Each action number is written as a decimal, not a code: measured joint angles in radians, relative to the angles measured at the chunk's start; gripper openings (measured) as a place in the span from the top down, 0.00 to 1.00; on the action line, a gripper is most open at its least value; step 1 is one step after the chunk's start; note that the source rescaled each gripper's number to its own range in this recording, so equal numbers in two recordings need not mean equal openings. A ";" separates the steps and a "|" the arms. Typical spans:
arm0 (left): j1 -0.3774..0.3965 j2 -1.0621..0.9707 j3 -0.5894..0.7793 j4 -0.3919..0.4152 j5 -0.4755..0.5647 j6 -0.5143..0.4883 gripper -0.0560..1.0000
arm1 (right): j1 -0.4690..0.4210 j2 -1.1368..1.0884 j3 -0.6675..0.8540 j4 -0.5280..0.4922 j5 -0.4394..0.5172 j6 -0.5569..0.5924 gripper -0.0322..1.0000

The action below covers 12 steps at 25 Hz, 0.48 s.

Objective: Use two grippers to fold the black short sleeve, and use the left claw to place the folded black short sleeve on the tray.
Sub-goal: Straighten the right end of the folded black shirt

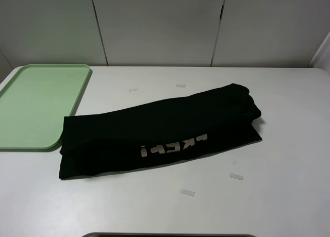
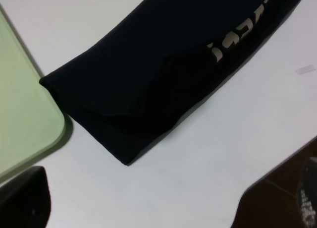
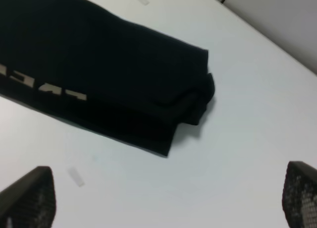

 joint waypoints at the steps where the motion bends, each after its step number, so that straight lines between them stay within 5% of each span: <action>1: 0.000 0.000 0.000 0.000 0.000 0.000 0.00 | 0.000 0.000 0.012 0.011 -0.020 0.009 0.00; 12: 0.000 0.000 0.000 0.000 0.002 0.000 0.00 | 0.000 0.274 0.040 0.187 -0.222 0.015 0.00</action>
